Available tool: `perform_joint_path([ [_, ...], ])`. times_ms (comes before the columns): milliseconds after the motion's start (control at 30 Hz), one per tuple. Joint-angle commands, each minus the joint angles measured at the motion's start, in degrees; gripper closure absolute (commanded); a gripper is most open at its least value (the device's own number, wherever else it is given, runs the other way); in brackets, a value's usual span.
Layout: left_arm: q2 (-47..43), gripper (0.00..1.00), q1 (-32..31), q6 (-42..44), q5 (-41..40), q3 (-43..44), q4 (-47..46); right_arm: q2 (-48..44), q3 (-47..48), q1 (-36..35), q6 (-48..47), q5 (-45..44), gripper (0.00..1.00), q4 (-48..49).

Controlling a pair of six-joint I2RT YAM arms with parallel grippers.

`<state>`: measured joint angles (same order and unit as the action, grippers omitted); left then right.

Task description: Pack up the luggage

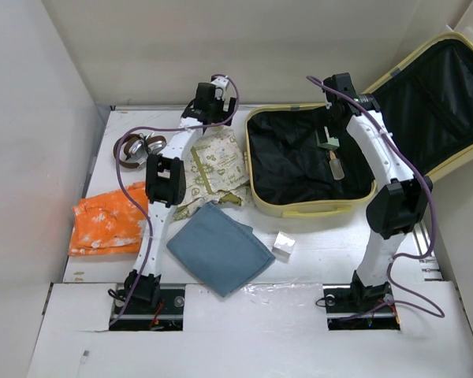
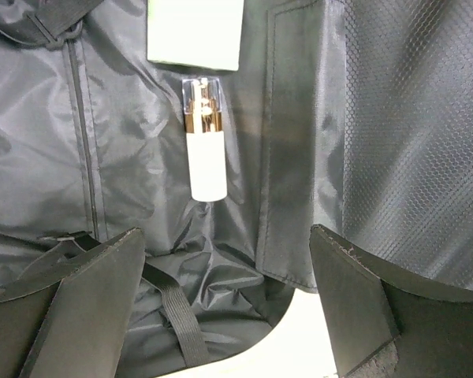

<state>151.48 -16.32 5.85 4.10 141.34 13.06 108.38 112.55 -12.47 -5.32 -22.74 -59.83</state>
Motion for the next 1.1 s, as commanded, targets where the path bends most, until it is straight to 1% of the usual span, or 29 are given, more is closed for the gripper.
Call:
perform_joint_path([
  [0,-0.83,0.01,-0.47,3.82,-2.33,3.42,1.35,-0.1,2.06,-0.36,-0.65,-1.69,0.11,-1.51],
  [133,-0.83,0.01,-0.47,6.98,-2.34,3.42,1.35,0.43,2.06,-0.36,-1.18,-2.74,0.11,-2.65],
  [233,-0.83,0.01,-1.61,12.6,-4.27,3.42,1.35,0.43,2.06,-0.36,-1.18,-3.44,0.11,-3.18],
  [333,0.56,0.01,-1.61,16.64,-4.27,3.42,3.02,0.43,2.06,-0.36,-1.71,-4.85,0.11,-3.8],
  [400,0.57,0.01,-1.61,18.49,-2.88,3.42,4.16,0.43,1.54,-0.36,-1.71,-4.86,0.11,-4.33],
  [433,1.09,0.01,-1.61,19.63,-0.87,3.42,4.17,0.43,1.53,-0.36,-2.23,-5.55,0.11,-4.33],
  [600,1.63,0.01,-1.61,22.09,1.0,2.8,4.17,2.01,1.53,-0.36,-2.76,-6.09,0.11,-4.33],
  [767,2.77,0.01,-1.61,23.95,-1.63,2.8,3.64,3.76,2.05,-0.36,-4.43,-7.4,0.11,-4.33],
  [900,2.77,0.13,-1.61,23.95,-2.16,2.28,3.02,5.0,4.25,-0.36,-4.43,-7.4,0.12,-4.33],
  [967,2.07,0.27,-1.61,23.95,-1.47,0.44,2.24,5.53,4.95,-0.36,-4.43,-6.88,0.12,-4.33],
  [1033,1.02,0.45,-1.61,23.95,-0.77,-1.14,0.75,6.05,5.48,-0.36,-4.43,-6.88,0.12,-4.33],
  [1067,-0.12,0.59,-1.61,23.95,-0.76,-2.89,-0.04,6.06,5.48,-0.36,-4.43,-6.88,0.12,-4.33],
])
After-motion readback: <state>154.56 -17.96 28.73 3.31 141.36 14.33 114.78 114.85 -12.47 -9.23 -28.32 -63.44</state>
